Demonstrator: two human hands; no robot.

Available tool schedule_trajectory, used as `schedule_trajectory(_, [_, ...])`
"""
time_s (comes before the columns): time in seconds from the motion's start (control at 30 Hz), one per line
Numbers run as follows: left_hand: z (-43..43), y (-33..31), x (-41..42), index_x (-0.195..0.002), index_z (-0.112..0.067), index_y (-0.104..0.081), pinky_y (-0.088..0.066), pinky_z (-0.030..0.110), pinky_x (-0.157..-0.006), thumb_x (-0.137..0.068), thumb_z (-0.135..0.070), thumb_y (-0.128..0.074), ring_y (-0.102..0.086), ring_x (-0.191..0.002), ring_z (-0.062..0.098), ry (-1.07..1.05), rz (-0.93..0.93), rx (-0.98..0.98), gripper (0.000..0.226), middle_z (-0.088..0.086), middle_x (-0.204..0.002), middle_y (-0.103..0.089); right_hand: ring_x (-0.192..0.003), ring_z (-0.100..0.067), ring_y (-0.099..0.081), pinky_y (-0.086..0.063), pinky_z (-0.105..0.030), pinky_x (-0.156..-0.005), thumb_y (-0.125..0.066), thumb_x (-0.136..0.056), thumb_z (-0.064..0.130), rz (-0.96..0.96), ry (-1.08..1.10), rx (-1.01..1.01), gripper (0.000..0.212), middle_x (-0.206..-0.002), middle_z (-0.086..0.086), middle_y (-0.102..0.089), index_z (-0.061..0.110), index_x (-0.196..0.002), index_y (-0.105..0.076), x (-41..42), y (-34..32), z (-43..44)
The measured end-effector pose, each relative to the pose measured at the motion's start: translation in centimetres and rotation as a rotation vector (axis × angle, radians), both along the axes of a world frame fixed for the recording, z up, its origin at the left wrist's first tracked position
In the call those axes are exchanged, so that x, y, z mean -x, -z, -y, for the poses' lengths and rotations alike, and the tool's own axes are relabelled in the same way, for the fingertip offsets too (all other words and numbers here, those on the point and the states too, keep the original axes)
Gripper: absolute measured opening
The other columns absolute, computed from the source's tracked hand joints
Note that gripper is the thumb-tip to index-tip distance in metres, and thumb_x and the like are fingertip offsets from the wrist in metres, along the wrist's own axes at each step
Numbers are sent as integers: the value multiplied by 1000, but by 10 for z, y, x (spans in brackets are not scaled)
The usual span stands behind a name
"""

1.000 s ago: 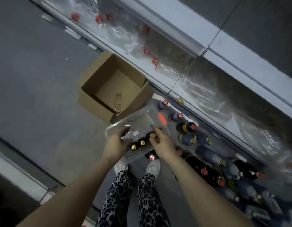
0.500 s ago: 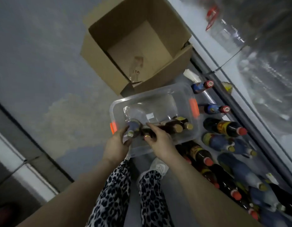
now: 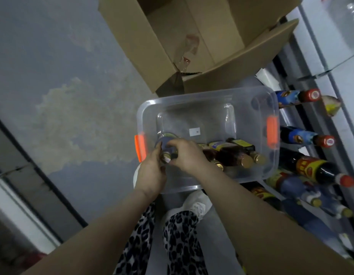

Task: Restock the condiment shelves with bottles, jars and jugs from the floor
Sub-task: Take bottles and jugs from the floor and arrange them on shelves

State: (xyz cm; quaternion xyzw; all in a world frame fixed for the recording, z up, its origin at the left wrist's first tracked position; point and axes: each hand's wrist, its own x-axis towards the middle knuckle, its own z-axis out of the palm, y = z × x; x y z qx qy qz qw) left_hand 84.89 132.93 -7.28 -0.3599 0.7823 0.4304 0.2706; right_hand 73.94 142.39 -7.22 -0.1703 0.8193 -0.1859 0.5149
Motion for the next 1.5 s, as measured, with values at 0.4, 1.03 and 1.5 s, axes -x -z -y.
schedule_trajectory(0.4, [3,12,6,-152,-17,-34,-46,44,-103,-83,9,-55,-53,-127,30,91,-65,27,77,5,-149,-46,-112,-27,-61,-47,-32,-88,-79,-81,22,22,43,141,44,-120,-6,-69,18,-122,-66,13,24,-4])
schedule_trajectory(1.03, [11,31,75,-153,-12,-24,-28,6,-94,-78,2,-77,-40,-130,14,96,-46,-249,93,3,-145,-45,-105,-19,-65,-53,-38,-90,-70,-89,34,-85,627,370,15,-103,4,-69,28,-102,-65,81,11,-64])
schedule_trajectory(1.5, [11,-144,100,-133,-30,-39,-40,-2,-73,-57,-11,-94,-58,-92,-16,110,-139,-373,96,-23,-109,-56,-101,-5,-64,-51,-18,-81,-81,-69,47,-90,885,562,46,-107,13,-70,38,-109,-60,77,-170,-59])
